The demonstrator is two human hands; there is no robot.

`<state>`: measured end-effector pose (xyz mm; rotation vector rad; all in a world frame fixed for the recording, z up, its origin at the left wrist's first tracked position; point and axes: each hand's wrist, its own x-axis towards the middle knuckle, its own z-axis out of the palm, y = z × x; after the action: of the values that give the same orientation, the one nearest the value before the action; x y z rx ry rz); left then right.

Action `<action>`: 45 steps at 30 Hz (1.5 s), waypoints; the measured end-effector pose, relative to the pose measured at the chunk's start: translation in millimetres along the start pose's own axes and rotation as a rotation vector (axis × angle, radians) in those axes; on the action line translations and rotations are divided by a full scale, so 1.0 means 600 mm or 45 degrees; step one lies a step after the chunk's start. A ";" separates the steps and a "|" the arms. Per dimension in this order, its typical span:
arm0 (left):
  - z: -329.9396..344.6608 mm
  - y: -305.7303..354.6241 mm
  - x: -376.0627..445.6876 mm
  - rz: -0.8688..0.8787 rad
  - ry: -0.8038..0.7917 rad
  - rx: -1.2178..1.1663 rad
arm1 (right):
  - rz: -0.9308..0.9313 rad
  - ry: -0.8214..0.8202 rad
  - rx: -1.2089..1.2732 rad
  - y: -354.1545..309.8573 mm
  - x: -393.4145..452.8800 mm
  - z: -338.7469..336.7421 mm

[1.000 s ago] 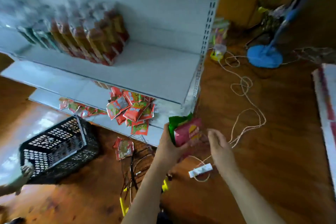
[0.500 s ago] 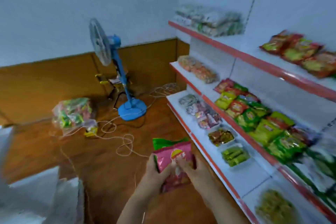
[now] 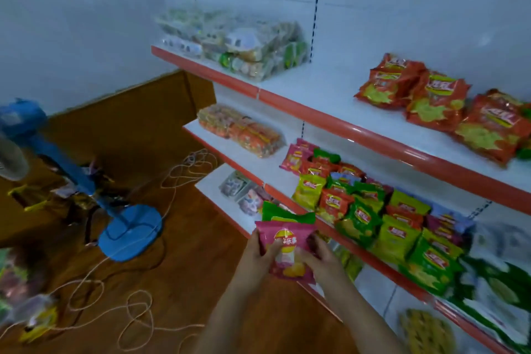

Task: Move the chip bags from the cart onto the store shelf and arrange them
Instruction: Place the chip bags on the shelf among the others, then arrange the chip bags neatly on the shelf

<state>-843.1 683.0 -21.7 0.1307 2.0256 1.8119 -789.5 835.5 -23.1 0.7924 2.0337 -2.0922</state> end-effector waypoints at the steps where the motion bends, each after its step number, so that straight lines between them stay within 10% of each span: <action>1: -0.006 0.011 0.039 -0.012 -0.032 -0.007 | -0.007 0.032 -0.003 -0.014 0.033 0.005; 22: -0.067 -0.096 0.825 -0.109 -0.386 0.467 | 0.135 0.580 -0.307 -0.092 0.718 0.062; 29: -0.116 -0.115 0.839 -0.302 -0.392 0.714 | 0.053 0.760 -0.506 -0.123 0.678 0.100; 45: -0.091 -0.249 0.974 0.070 -0.732 0.603 | -0.228 0.664 -1.438 -0.052 0.909 0.022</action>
<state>-1363.7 809.4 -304.8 0.7560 1.9714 1.1037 -1273.8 972.6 -235.8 0.9412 3.0358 -0.4675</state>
